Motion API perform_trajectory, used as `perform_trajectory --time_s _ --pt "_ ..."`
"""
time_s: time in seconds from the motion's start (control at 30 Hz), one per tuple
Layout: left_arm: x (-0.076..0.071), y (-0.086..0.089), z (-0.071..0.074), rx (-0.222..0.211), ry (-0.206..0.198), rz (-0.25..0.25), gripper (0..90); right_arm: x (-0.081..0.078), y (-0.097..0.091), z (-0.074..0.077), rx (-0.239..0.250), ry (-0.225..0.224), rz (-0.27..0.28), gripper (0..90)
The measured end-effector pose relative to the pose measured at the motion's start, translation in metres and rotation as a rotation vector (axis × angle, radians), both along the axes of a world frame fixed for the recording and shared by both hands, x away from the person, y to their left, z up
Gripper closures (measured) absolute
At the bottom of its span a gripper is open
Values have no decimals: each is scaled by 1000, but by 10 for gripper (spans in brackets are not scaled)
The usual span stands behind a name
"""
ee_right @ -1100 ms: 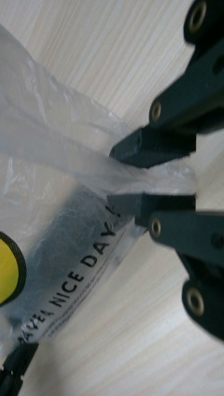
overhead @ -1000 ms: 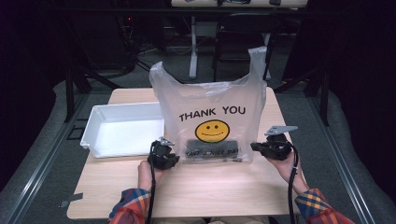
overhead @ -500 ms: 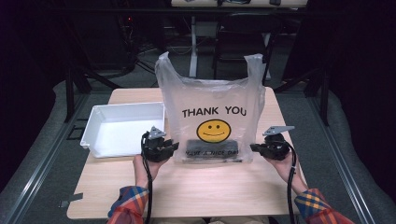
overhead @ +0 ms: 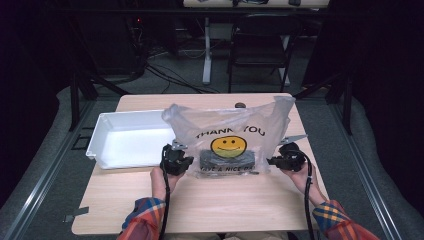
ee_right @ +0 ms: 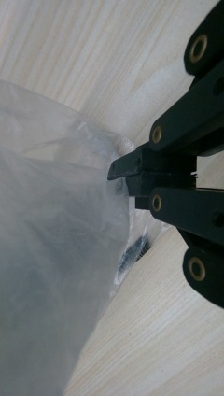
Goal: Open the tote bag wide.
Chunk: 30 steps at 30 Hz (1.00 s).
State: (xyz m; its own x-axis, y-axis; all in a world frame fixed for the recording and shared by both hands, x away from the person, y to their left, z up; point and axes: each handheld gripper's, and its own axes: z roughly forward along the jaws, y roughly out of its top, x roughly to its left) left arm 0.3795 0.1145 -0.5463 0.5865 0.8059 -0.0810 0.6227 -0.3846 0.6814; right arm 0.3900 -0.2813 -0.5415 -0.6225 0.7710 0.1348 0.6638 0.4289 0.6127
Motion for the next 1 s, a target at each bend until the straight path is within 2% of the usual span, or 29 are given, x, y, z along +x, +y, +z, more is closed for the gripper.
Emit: perform_trajectory --time_s 0.03,0.1,0.2,0.23,0.27,0.3,0.33,0.37,0.4,0.43,0.5,0.53,0.63,0.7,0.83,0.87,0.9,0.93,1.0 --pt "1 0 -1 1 9 -3 896 1 0 -1 -24 -7 -13 900" --pt "2 0 -4 -5 10 12 896 2 -1 -2 -13 16 1 900" --pt "2 0 -3 -1 13 8 896 1 -2 -1 -1 9 -4 860" --pt "2 1 -3 -1 11 5 895 -1 -3 4 7 -17 -14 743" --pt "2 1 -3 -1 11 5 895 -1 -3 4 7 -17 -14 743" --pt "1 1 -3 -6 9 12 895 -2 -4 8 1 -18 0 690" --pt "1 1 -3 -6 10 12 892 -5 -4 14 43 -34 11 605" --pt "2 2 -3 -6 8 14 891 -7 -4 18 53 -63 22 566" --pt "2 2 -3 -6 5 18 891 -7 -4 18 53 -63 22 566" --pt "2 2 -3 -13 9 18 885 -13 -2 28 59 -103 44 495" --pt "2 4 -2 -7 5 18 879 -18 0 39 71 -147 57 449" --pt "1 4 -2 -14 9 18 879 -18 0 39 71 -147 57 449" --pt "1 5 -2 -24 7 23 870 -23 1 57 94 -223 49 431" --pt "0 6 -2 -29 9 28 865 -24 2 69 128 -274 35 475" --pt "-1 7 0 -36 10 24 828 -23 5 77 141 -340 13 714" --pt "-1 7 1 -42 5 20 803 -21 5 77 152 -339 13 752" --pt "-2 11 4 -25 2 -5 776 -19 5 75 156 -335 10 801" --pt "-4 10 6 -46 -3 9 725 -16 5 72 167 -326 3 849" --pt "-7 13 12 -69 -20 -1 626 -13 4 68 164 -312 -3 897"
